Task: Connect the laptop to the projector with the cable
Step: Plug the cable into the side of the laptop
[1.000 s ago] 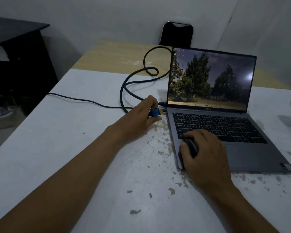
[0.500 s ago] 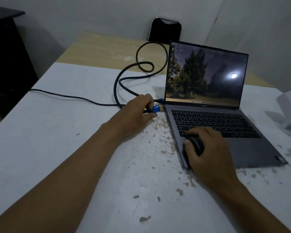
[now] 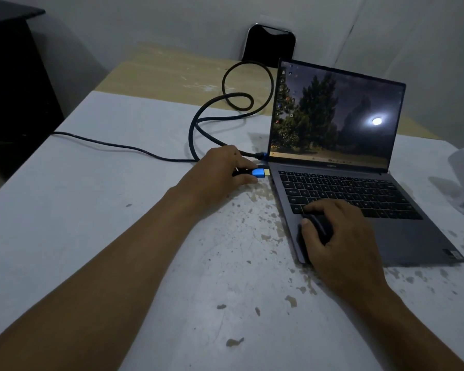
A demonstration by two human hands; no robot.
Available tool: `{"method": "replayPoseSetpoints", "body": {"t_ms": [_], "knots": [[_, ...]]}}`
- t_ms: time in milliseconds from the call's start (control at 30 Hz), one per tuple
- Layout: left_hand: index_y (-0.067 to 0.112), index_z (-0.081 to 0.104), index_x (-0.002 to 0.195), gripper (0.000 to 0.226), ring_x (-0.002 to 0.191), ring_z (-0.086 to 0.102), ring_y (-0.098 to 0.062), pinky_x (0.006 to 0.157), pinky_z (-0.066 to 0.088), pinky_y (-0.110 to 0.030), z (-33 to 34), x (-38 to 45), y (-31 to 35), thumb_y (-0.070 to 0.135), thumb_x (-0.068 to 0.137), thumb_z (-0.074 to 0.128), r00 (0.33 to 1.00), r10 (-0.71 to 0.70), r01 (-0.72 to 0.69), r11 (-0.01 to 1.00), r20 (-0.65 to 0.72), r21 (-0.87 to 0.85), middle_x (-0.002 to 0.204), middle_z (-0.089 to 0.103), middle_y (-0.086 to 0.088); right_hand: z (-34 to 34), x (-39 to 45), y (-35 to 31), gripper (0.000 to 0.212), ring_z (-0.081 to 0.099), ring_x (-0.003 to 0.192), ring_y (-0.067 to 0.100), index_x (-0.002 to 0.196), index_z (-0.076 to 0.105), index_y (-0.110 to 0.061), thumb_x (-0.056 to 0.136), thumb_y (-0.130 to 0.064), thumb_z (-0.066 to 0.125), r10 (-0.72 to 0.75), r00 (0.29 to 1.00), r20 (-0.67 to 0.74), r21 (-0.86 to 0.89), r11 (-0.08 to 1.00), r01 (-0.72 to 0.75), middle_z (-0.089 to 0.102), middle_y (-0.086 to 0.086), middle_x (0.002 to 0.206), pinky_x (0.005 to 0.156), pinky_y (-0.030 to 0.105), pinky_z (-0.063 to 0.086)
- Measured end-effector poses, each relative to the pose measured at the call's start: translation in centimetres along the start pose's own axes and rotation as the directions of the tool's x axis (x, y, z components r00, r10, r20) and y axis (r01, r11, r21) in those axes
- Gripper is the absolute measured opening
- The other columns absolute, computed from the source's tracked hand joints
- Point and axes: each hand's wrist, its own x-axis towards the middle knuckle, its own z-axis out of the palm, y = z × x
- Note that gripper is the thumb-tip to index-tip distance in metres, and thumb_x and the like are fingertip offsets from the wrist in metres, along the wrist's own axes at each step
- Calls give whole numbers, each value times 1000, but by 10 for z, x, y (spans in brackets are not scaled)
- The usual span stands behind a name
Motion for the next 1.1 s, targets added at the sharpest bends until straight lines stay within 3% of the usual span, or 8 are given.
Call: {"method": "replayPoseSetpoints", "body": {"t_ms": [133,300,633,1000,1100], "knots": [[31,77,115,30,83,60,-9,76,55,-42,0,-4,3,42,87,74,999,-31,31,999,36,12,90,61,7,1,0,0,24,47,98,6,108,62,-23,86,-32,59,-6,1000,-2,-5,1000,6,59,-7,103,88,31,42],[28,75,102,22,78,62,-6,74,57,-40,1,-4,8,38,83,79,997,-70,70,998,29,-8,87,66,10,1,0,-1,23,48,97,8,107,62,-24,86,-33,58,2,1000,3,-9,1000,-2,60,-7,102,87,30,41],[27,77,114,29,84,62,-10,71,51,-27,14,3,11,39,88,75,996,-79,76,994,44,80,95,66,5,0,1,-1,26,51,100,11,109,63,-24,86,-36,59,22,1000,19,-4,1000,-22,61,-6,103,89,34,45],[29,76,115,32,82,59,-6,67,45,-22,18,3,10,42,86,75,997,-69,66,993,22,97,92,63,9,-1,1,-1,25,50,100,10,108,63,-25,85,-36,60,29,999,38,12,999,-30,61,-8,103,89,32,43],[31,76,115,32,81,59,-5,68,49,-27,20,2,11,44,86,75,998,-55,54,994,11,90,91,62,11,-1,2,-1,25,50,99,11,107,63,-25,86,-36,60,33,998,46,9,999,-34,61,-8,103,89,31,42]]}}
